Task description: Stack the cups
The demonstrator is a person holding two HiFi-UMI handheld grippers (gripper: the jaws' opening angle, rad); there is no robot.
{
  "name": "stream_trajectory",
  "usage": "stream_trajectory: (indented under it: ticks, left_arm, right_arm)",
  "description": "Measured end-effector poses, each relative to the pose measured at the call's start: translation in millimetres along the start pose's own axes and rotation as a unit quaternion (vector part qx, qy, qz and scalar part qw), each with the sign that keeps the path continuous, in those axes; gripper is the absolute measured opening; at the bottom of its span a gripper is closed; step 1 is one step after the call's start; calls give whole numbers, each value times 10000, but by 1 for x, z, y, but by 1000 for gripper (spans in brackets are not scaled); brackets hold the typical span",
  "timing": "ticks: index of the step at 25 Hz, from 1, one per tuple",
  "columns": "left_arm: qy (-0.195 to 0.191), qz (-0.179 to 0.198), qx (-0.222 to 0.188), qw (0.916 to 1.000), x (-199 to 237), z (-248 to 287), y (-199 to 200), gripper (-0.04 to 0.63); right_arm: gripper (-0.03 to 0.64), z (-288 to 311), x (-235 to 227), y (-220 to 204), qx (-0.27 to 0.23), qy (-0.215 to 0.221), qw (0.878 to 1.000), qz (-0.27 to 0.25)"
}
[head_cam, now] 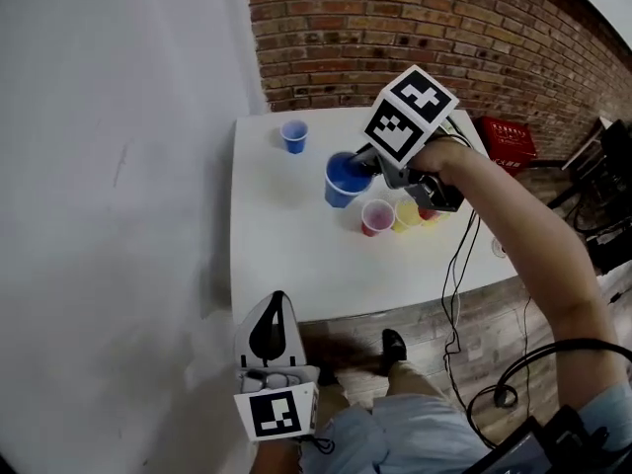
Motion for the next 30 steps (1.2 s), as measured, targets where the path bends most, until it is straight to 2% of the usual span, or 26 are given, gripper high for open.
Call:
stream_trajectory:
  ticks: [3, 6, 13, 19, 23, 30]
  left_arm:
    - [-37, 133, -73, 9999, -35, 13, 15, 9]
    - [143, 259, -52, 9995, -72, 20, 26, 9]
    - [560, 263, 87, 9980, -115, 36, 18, 9]
    - [1078, 303, 140, 9936, -139, 40, 12, 9]
    - [1291, 229, 225, 9911, -154, 38, 9, 9]
    - [1548, 275, 253, 9872, -161, 34, 8, 9]
  right_arm:
    - [20, -41, -28, -28, 265, -31, 9992, -305]
    - [20, -67, -57, -57, 528, -26, 9964, -656]
    - [19, -62, -91, -86, 801, 411, 9891, -1166]
    - [20, -51, -90, -96, 863, 946, 9784, -1622]
    - [20, -45, -84, -101, 912, 1115, 9702, -1949]
    - [20, -37, -81, -105, 983, 1279, 9624, -2185]
Point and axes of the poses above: the fingertips, and each gripper's own axes: z forward along the fingers, x to its left, y out of its top, the point moved 1 cm from there along -z, backward along the fingers
